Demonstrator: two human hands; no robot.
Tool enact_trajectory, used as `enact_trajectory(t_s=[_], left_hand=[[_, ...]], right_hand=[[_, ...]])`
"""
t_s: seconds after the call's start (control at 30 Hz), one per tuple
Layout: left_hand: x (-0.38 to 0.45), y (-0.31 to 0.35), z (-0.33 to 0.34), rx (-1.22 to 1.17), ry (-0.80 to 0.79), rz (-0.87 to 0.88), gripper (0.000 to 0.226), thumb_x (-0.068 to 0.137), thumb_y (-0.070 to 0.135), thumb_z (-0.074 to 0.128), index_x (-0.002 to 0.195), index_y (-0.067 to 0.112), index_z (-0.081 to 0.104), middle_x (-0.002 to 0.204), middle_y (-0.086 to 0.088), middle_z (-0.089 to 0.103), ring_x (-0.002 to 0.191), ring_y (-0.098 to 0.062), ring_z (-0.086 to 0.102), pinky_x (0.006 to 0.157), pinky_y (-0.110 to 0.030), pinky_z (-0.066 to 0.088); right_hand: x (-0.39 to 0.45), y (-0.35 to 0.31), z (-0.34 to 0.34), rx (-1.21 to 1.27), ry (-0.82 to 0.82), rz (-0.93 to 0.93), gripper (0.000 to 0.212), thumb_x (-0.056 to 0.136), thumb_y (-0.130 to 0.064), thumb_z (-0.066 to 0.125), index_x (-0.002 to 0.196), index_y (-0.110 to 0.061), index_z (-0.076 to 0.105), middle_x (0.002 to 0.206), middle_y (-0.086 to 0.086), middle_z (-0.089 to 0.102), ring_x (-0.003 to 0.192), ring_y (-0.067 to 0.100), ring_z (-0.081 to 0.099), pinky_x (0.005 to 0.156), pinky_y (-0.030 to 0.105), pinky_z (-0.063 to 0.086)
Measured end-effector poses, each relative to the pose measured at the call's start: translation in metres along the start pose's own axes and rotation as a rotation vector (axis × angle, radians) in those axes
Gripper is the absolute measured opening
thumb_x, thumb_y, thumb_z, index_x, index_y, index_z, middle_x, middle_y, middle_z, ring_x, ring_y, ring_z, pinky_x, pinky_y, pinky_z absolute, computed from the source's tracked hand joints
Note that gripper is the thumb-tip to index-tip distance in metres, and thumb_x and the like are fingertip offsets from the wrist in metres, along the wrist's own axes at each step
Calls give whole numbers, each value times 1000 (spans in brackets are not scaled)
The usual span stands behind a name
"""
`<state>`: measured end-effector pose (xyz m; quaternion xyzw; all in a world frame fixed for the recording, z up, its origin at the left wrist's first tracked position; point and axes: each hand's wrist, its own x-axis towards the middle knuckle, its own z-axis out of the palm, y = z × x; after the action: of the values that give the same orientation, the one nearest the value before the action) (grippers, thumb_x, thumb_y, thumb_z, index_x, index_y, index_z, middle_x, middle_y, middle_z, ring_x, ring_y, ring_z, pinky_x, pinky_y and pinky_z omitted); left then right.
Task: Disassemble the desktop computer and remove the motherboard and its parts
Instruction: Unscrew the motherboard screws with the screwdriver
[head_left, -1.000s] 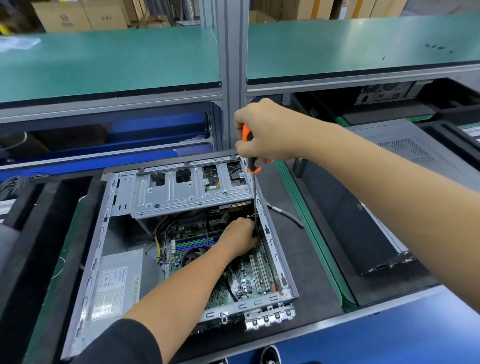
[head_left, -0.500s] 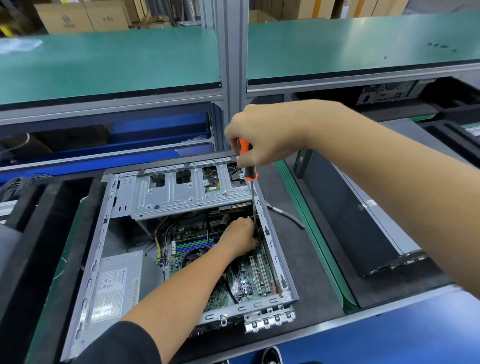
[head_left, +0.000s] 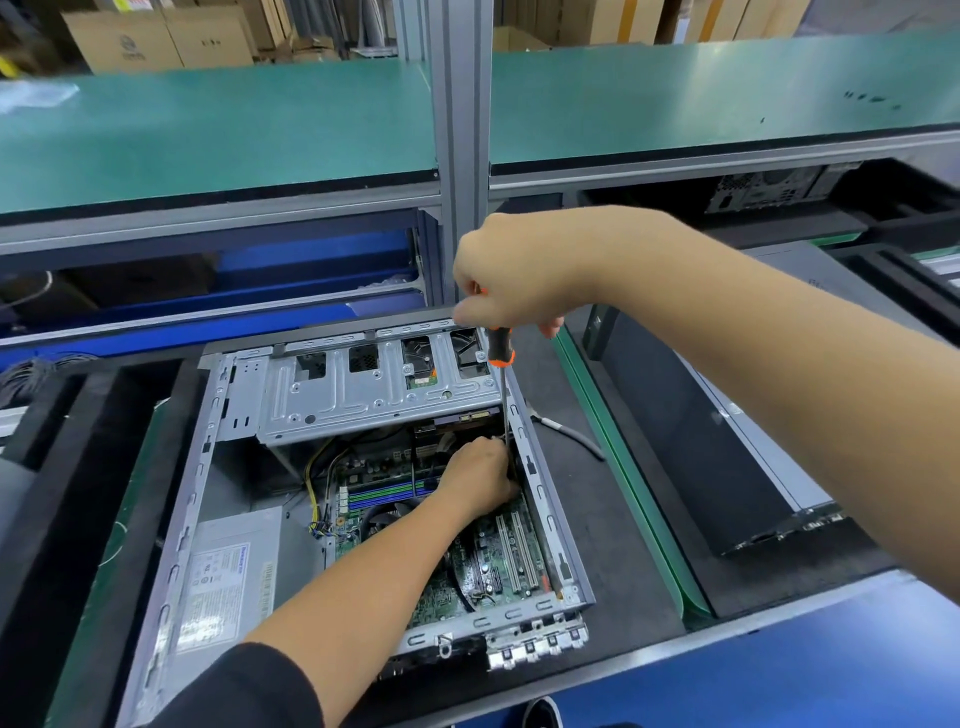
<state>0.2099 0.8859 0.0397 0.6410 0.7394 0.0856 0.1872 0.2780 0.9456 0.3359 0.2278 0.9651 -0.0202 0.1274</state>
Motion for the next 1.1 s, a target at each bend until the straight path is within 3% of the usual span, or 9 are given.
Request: enact_trajectory(t_s=[0.13,0.27,0.43,0.53,0.63,0.77,0.93,1.03,1.1], left_hand=[[-1,2,1,-17,32,-30,34,83,34,67,99,5,61,94,-14,62,87,-35,58,61,-33,38],[-4,4,3,-38,44,-66,30,83,30,68,93,3,60,81,-10,52,83,-36,57,59,-34,37],[-3,7,3,-58,44,-105,29,82,29,68,87,2,59,77,-10,52,79,-36,57,58,-35,37],[-4,6,2,-67,38,-107,28,83,29,68,89,2,61,80,-13,57,79,-36,58,58,-34,38],[-6,4,0,-78,26,-100,28,84,28,68,93,3,62,87,-16,62,81,-37,59,60,-35,41],[-7,3,-2,-102,-9,-79,26,84,25,66,97,2,62,92,-18,62,85,-37,59,66,-38,49],[-7,4,-6,-89,-26,-59,27,83,26,68,94,2,60,91,-16,61,84,-35,58,64,-37,46],[-8,5,-6,-56,-10,-23,30,83,31,68,91,2,63,86,-16,60,79,-37,57,59,-34,40],[-8,5,-5,-45,-4,-13,31,83,33,68,89,3,64,83,-15,60,76,-37,57,58,-34,39]], right_hand=[[-6,2,-5,-19,6,-119,7,89,-20,60,96,-18,59,81,-7,61,74,13,58,56,27,40],[-12,8,-7,91,-18,-162,20,83,-15,62,100,-23,57,92,-9,57,80,12,55,65,32,47],[-8,5,5,5,192,99,42,98,-52,42,85,-12,46,74,1,45,67,24,50,53,32,30],[-3,-2,9,-17,194,118,41,100,-39,43,71,-11,38,65,4,46,56,19,47,47,28,25],[-3,-6,2,16,50,40,30,97,-34,50,84,-8,55,54,5,62,55,17,61,46,25,31],[-3,-5,-3,-17,-3,-27,6,90,-13,55,95,-16,57,85,5,68,76,18,61,53,28,37],[-4,-1,-9,148,-95,-65,15,84,-5,56,87,-20,60,89,2,67,76,22,65,56,29,43],[-3,4,-6,197,-47,-50,2,87,-21,61,88,-19,60,88,3,68,79,23,67,62,33,49],[-2,7,0,161,50,-6,24,93,-43,56,88,-19,54,81,2,69,71,19,68,58,30,45]])
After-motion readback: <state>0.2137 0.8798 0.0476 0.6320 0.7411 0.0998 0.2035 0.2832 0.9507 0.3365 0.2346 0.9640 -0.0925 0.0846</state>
